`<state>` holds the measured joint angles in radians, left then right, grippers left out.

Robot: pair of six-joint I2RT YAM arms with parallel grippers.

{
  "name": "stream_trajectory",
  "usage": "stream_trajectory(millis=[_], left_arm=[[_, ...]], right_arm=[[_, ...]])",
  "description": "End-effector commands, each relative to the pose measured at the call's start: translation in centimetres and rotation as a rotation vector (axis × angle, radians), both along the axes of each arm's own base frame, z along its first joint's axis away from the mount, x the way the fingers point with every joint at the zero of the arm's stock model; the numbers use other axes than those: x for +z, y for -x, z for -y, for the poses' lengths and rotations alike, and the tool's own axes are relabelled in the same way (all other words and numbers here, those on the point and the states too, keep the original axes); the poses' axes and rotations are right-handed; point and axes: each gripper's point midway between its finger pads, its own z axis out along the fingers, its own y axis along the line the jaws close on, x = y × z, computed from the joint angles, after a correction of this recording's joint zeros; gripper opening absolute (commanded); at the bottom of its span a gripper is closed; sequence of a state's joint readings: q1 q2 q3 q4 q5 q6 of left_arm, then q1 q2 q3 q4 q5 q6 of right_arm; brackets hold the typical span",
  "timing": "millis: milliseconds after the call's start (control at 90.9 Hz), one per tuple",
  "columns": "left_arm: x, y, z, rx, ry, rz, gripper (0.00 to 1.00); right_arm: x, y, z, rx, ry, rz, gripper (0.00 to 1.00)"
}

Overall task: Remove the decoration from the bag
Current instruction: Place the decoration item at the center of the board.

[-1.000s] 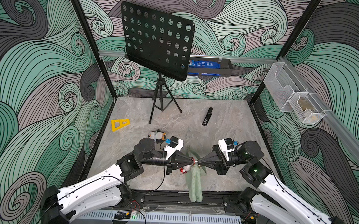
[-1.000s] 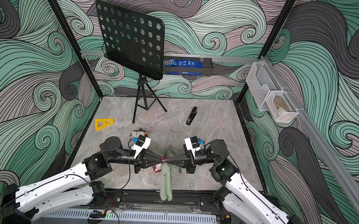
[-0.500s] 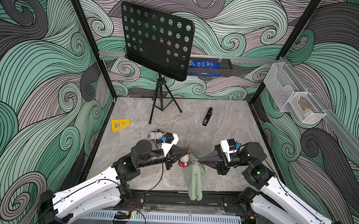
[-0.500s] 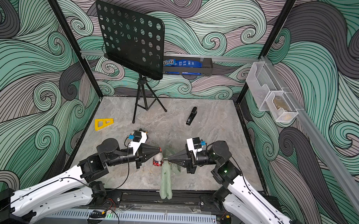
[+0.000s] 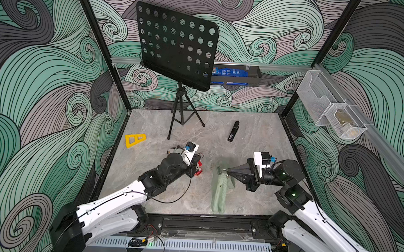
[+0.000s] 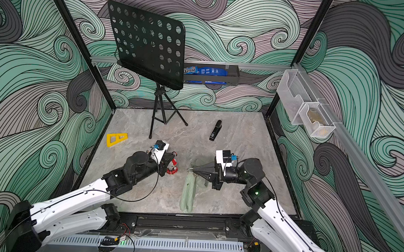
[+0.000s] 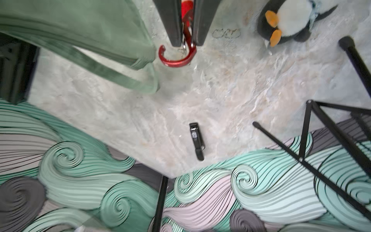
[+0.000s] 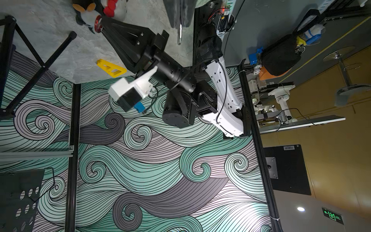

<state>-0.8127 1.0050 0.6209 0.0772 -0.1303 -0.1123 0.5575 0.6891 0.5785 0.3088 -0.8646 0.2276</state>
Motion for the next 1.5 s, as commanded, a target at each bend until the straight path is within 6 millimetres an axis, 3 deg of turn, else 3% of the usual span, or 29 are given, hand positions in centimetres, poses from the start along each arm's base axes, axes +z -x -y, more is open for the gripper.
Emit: stream_trajectory(millis=[0,297,572,803,1057,1200,1486], left_arm=[[-0.6,-2.0,-0.5,0.051,0.003,-0.017,0.14],[-3.4,-5.0,-0.9,0.124,0.055,-0.149,0.2],[-4.4,-6.2,-1.9,0.176,0.077,-0.208,0.24],[-5.6,-6.7,-2.9,0.219,0.086,-0.262,0.25],[-6.9,-7.1,-3.8,0.259,0.081,-0.31,0.34],[-7.8,-7.1,-4.2,0.271,0.086,-0.341,0.35],[-6.5,-6.4,-3.8,0.229,0.107,-0.339,0.35]], right_arm=[[0.8,-0.2,0.3,-0.017,-0.018,0.013,0.0],[0.2,-0.6,0.6,-0.022,-0.012,0.0,0.0],[0.1,-0.6,0.8,-0.015,-0.013,-0.005,0.0],[0.1,-0.5,0.8,-0.013,-0.014,-0.007,0.0],[0.2,-0.5,0.9,-0.012,-0.015,-0.007,0.0],[0.1,-0.5,0.9,-0.012,-0.015,-0.007,0.0],[0.2,-0.9,1.0,-0.033,-0.02,-0.018,0.0]])
